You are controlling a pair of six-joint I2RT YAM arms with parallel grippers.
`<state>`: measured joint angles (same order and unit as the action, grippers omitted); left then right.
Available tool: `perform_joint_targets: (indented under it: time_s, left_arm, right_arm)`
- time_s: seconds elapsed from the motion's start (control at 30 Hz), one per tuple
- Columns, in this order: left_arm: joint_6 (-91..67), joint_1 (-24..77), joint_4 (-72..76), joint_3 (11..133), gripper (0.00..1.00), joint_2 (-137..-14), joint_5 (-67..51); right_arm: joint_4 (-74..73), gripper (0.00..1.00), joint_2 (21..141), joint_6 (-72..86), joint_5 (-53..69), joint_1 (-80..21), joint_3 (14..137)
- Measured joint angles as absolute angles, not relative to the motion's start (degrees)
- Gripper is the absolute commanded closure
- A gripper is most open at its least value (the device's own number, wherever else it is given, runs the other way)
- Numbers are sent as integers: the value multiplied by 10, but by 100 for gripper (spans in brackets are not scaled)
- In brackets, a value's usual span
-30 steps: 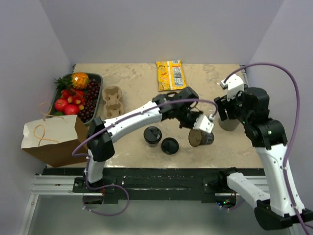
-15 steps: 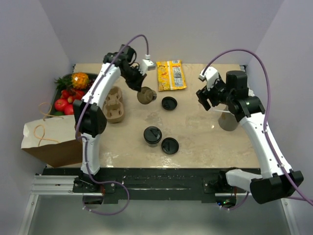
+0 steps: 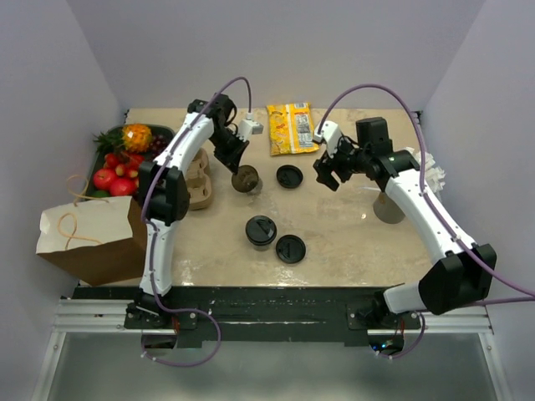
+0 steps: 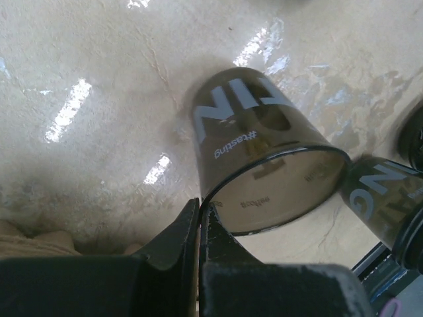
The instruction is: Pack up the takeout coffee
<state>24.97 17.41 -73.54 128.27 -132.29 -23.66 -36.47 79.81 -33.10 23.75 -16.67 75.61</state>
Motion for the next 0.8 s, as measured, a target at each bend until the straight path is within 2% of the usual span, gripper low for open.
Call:
perform_joint_targets:
  time_s: [0.03, 0.17, 0.6, 0.8]
  left_arm:
    - [246, 172, -738, 1289, 99, -1333, -237]
    - [241, 162, -736, 1305, 77, -1356, -240]
    - [229, 156, -717, 1329, 79, -1359, -294]
    - [223, 156, -709, 1331, 71, -1359, -309]
  right_arm:
    - [-365, 26, 802, -332, 237, -170, 756]
    - [-369, 26, 816, -334, 238, -184, 756]
    - [-369, 25, 817, -325, 237, -192, 745]
    - [-368, 25, 817, -317, 235, -196, 731]
